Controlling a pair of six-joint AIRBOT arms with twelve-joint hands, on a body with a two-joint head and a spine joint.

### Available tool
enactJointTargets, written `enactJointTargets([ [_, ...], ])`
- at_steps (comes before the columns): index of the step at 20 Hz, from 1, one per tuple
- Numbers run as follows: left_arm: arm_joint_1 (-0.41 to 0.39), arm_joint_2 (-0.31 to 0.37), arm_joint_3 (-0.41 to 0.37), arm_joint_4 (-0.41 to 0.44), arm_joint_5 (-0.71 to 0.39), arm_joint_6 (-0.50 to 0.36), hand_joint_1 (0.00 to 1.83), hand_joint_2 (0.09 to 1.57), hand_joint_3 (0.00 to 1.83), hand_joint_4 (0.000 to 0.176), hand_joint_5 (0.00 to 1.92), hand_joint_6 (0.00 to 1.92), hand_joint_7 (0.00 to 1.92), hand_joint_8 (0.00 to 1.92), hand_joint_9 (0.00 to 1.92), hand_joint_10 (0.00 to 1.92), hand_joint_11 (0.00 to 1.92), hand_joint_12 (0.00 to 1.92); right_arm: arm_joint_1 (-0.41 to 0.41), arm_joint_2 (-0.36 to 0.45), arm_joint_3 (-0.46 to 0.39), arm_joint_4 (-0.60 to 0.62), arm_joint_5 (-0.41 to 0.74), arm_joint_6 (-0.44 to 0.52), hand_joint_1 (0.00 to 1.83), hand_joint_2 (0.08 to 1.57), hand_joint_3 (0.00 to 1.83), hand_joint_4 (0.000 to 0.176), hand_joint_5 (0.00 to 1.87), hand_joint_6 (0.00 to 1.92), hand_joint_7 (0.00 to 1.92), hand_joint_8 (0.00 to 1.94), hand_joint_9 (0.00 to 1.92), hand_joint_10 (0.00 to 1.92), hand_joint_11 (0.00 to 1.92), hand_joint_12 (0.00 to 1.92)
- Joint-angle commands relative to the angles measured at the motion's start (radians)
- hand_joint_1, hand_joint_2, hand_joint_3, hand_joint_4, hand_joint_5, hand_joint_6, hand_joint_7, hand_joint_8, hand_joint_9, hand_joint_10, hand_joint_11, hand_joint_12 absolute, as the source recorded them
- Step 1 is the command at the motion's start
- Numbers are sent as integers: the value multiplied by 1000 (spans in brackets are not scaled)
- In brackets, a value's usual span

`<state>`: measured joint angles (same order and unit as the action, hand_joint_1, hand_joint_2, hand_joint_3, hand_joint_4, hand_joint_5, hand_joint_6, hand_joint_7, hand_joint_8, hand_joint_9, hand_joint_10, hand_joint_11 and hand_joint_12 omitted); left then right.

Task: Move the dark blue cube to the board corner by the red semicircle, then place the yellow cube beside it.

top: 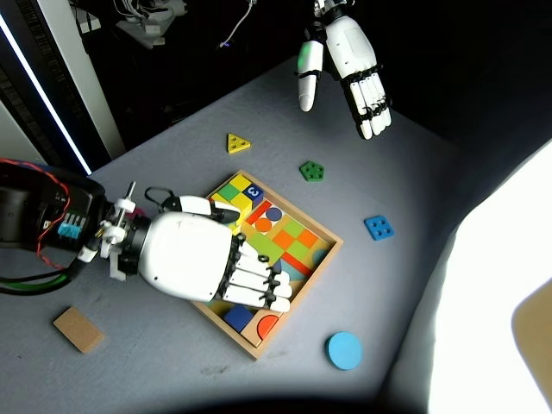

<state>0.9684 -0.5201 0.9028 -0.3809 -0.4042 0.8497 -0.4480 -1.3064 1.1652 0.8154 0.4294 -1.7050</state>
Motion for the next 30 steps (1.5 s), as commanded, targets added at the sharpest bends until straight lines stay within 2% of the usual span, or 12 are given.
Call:
enactJointTargets([
  [1,-3,1,10,-6,-101,-1,0,1196,0,19,13,0,0,0,0,0,0,0,-2,9,4,-18,44,-1,0,1194,0,0,760,0,183,0,69,0,0,186],
  [3,-3,1,10,-6,-101,-1,0,1200,0,15,21,4,0,0,0,0,3,1,-6,15,7,-18,44,-1,0,1193,0,0,767,4,204,9,74,2,0,193],
  [5,-3,1,10,-6,-101,-1,0,1202,0,19,10,1,0,0,0,0,6,3,-10,17,15,-18,44,0,0,1189,0,0,749,1,197,1,52,11,0,55],
  [10,-3,1,10,-6,-101,-1,0,1200,0,17,20,5,0,0,0,0,7,4,-16,23,40,-18,43,10,0,1194,1,0,740,0,205,0,62,2,0,123],
  [15,-3,1,11,-6,-101,-1,0,1190,0,20,14,4,0,0,0,0,7,5,-19,34,54,-18,39,13,0,1192,0,0,724,6,201,2,46,5,0,2],
  [19,-3,1,11,-6,-101,-1,0,1195,0,14,22,6,0,0,0,0,3,1,-19,45,60,-18,38,24,0,1197,2,0,721,4,206,3,47,4,0,0],
  [22,-3,1,10,-6,-101,-1,0,1192,0,22,8,0,0,0,0,0,6,3,-2,48,60,-18,39,28,0,1191,0,0,713,0,204,3,43,2,0,0],
  [30,-3,2,9,-6,-101,-1,0,1198,0,18,23,5,0,0,0,0,1,0,80,74,59,-18,45,65,0,1192,0,0,706,3,194,0,37,0,0,0],
])
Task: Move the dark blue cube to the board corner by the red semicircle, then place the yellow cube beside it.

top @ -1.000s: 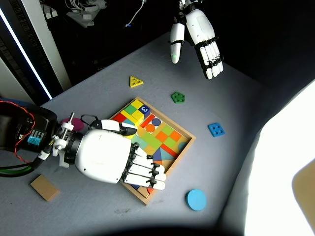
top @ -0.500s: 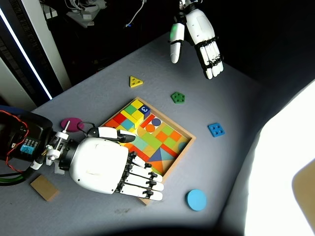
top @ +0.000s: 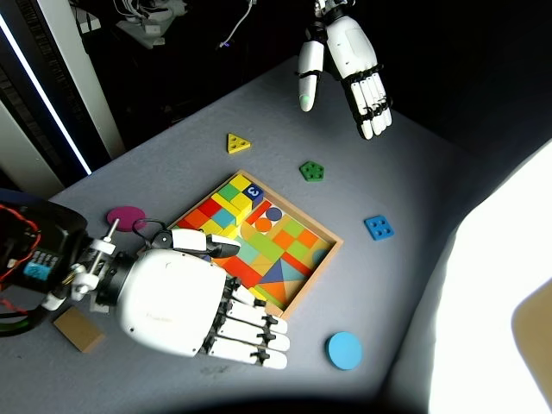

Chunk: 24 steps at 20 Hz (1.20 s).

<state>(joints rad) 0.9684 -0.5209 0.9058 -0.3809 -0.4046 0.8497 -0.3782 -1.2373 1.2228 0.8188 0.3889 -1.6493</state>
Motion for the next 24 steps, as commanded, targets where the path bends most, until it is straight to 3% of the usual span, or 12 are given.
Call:
enactJointTargets([
  [1,-3,3,6,-6,-101,-1,0,1196,0,16,18,2,0,0,0,0,0,0,19,10,2,-21,86,17,0,1189,0,0,703,1,195,1,37,1,0,0],
  [5,-3,2,6,-6,-101,-1,0,1196,0,21,24,5,6,2,0,0,13,6,49,61,-36,-21,85,15,0,1190,0,0,717,8,212,7,56,8,15,8],
  [8,-3,3,4,-6,-101,-1,0,1205,3,21,53,14,42,14,26,10,60,32,82,156,-131,-21,78,-16,0,1196,2,0,725,11,187,7,72,13,38,21],
  [9,-3,3,4,-6,-101,-1,0,1216,0,20,98,10,93,9,85,9,11,288,91,208,-186,-22,79,-22,0,1200,0,0,745,1,247,11,108,4,7,184],
  [13,-1,5,1,-6,-101,3,0,1222,0,15,230,16,252,14,237,23,0,819,127,428,-400,-22,63,-59,11,1190,0,0,788,8,459,16,270,30,0,710],
  [15,-1,6,0,-6,-101,2,0,1253,5,0,362,32,463,39,450,76,1,1280,141,476,-436,-22,47,-63,22,1195,0,0,861,27,638,37,531,108,0,1271],
  [16,0,6,-1,-6,-101,1,0,1261,3,0,436,38,569,46,560,112,24,1409,151,509,-457,-22,36,-63,17,1199,1,0,902,34,717,40,639,141,13,1407],
  [18,0,7,-3,-6,-101,1,40,1292,0,0,675,24,863,60,688,557,218,1590,162,561,-493,-22,24,-68,55,1211,0,0,990,30,898,27,817,333,209,1500],
  [20,1,8,-5,-6,-101,-1,8,1310,0,0,833,31,1043,95,767,858,394,1617,163,595,-521,-22,24,-87,109,1200,0,0,1095,49,1084,61,745,1012,404,1651],
  [21,1,8,-4,-6,-101,-2,49,1294,0,0,913,31,1063,285,758,1154,448,1708,163,610,-534,-22,24,-94,142,1195,0,0,1151,69,1183,104,789,1191,499,1730],
  [23,2,9,-2,-6,-103,-2,89,1283,0,0,821,678,1042,809,863,1428,555,1820,157,630,-551,-22,24,-98,182,1196,1,0,1141,312,1155,604,882,1397,605,1813],
  [24,2,9,-4,-6,-103,-2,54,1287,0,0,749,947,1042,875,890,1422,554,1826,151,638,-559,-22,24,-100,203,1191,0,0,1003,735,1071,910,907,1454,625,1849],
])
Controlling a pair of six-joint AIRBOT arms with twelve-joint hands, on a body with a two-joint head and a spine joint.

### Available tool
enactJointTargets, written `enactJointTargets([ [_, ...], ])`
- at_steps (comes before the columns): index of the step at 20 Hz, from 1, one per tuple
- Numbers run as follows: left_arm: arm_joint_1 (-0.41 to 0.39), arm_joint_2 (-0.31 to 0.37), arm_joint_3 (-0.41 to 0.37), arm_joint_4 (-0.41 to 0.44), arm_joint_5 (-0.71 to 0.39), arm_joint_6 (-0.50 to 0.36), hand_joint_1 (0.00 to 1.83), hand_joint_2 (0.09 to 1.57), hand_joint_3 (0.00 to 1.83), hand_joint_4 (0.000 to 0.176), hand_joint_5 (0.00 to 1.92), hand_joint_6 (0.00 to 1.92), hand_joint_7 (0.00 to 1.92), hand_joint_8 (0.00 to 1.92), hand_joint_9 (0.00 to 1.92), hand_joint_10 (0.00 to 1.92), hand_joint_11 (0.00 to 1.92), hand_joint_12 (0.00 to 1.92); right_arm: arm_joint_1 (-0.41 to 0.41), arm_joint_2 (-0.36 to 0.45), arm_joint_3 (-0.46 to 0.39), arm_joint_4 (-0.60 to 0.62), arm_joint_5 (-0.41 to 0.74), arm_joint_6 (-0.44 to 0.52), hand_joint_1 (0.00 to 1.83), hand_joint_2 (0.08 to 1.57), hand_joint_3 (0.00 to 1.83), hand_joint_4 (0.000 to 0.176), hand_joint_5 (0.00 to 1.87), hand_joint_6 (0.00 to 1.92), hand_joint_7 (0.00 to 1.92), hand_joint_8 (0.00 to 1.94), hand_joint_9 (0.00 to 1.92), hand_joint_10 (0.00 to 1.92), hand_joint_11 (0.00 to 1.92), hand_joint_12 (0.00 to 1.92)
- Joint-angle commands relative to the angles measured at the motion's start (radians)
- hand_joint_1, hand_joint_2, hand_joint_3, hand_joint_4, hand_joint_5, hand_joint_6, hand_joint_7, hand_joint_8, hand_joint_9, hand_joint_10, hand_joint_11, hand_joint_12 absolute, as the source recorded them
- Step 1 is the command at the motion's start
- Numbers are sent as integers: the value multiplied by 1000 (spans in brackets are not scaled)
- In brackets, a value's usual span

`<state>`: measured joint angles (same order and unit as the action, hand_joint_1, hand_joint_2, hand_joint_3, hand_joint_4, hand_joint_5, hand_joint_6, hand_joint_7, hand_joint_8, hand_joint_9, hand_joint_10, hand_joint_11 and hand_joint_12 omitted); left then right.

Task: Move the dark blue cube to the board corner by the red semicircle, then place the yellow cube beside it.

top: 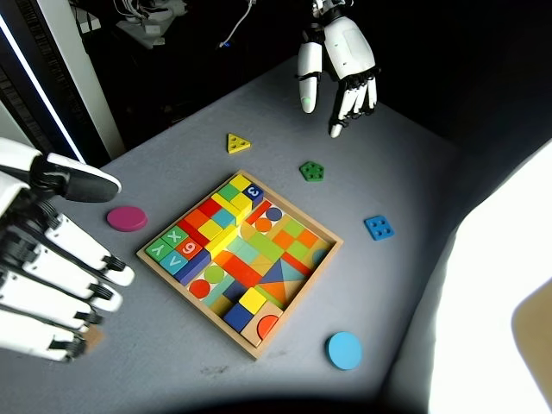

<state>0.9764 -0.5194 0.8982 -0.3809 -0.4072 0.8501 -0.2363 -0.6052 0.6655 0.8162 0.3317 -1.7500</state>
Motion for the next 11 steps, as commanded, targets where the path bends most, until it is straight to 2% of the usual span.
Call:
enactJointTargets([
  [1,-6,8,2,-6,-101,-4,40,1291,0,0,702,1043,1035,917,910,1417,563,1821,6,10,-8,-19,81,-1,208,1192,1,0,919,1031,1043,1169,927,1568,672,1885],
  [3,-6,8,2,-6,-101,-5,20,1295,0,0,732,983,1024,956,910,1448,590,1868,3,11,-19,-19,81,-14,141,1214,3,0,865,1183,1003,1374,889,1697,669,1918],
  [4,-6,8,3,-6,-101,-5,3,1298,1,0,748,972,1010,981,901,1453,592,1866,1,10,-23,-19,81,-14,118,1224,4,0,857,1182,975,1423,860,1735,661,1920],
  [7,-6,7,4,-5,-100,-5,9,1301,1,0,741,939,995,989,902,1460,591,1883,0,4,-29,-19,82,-14,93,1233,2,0,860,1255,964,1475,830,1788,639,1921],
  [11,-6,6,4,-5,-100,-2,41,1294,0,0,749,907,999,915,901,1401,562,1843,-7,-3,-29,-19,86,-23,117,1227,0,0,862,1203,949,1469,815,1786,628,1921],
])
